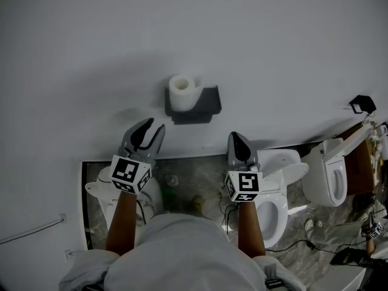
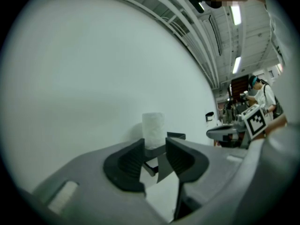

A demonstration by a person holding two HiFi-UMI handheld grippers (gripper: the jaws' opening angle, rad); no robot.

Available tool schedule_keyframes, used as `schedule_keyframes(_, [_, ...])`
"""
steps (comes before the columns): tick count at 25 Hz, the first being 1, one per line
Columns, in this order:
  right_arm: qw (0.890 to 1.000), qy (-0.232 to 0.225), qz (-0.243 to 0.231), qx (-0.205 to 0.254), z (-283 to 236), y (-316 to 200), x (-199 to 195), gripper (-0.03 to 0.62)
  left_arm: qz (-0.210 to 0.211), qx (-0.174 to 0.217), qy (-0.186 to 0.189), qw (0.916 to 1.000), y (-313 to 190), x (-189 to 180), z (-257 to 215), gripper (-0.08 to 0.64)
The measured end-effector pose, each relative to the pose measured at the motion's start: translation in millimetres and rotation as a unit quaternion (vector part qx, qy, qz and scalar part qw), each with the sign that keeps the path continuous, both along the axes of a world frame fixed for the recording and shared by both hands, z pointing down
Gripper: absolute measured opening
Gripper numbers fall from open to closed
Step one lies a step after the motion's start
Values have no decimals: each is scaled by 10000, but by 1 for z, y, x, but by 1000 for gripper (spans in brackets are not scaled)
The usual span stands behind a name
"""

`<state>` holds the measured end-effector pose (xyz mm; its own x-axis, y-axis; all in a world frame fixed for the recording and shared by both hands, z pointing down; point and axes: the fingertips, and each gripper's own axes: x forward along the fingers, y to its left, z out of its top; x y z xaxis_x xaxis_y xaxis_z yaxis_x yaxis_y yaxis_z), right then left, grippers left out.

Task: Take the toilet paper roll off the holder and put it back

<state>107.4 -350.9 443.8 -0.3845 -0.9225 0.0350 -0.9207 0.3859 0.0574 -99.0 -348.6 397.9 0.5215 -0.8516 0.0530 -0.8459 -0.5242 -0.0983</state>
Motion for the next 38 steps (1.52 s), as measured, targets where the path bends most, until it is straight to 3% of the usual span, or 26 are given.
schedule_keyframes(38, [9998,-23,-37,-198,16,-43,19,2,328,55,62,9994,-84,50,-13,319])
